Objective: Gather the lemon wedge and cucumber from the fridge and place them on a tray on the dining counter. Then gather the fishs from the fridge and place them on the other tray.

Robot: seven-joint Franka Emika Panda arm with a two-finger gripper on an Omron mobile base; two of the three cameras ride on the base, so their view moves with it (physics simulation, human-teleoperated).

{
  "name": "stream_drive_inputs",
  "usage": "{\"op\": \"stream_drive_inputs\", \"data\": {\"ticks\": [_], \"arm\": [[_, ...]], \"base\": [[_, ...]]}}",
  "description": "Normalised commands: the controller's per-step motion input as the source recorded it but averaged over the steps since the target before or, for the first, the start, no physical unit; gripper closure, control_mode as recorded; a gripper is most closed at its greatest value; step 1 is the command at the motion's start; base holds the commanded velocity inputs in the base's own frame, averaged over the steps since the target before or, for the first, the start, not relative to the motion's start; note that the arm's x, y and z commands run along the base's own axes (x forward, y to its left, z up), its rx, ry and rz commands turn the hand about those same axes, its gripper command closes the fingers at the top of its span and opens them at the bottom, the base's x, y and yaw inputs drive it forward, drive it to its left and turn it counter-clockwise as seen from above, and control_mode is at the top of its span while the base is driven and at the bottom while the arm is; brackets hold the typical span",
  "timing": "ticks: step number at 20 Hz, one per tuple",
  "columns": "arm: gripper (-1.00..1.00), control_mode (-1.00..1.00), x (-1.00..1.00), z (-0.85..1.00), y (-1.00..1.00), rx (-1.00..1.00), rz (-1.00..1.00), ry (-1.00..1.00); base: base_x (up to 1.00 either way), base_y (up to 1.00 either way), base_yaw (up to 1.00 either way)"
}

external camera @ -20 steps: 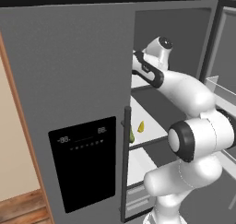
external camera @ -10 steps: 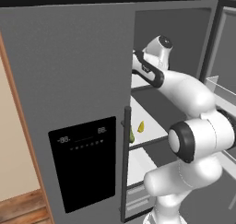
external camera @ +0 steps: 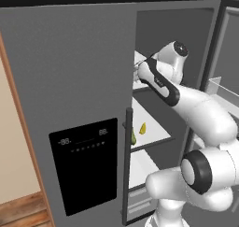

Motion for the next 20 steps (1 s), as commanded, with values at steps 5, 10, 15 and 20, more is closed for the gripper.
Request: {"op": "stream_drive_inputs", "data": {"ticks": [5,10,15,20], "arm": [[1.0,-1.0,-1.0,0.2,-0.3,0.0,-0.01,-0.12],[1.0,-1.0,-1.0,0.25,-0.14,0.0,0.0,-0.12],[1.0,-1.0,-1.0,0.17,0.0,0.0,0.0,-0.08],[1.0,-1.0,-0.95,0.0,0.0,0.0,-0.01,-0.03]], "base": [[0.0,0.0,0.0],[0.0,0.0,0.0],[0.0,0.0,0.0],[0.0,0.0,0.0]]}}
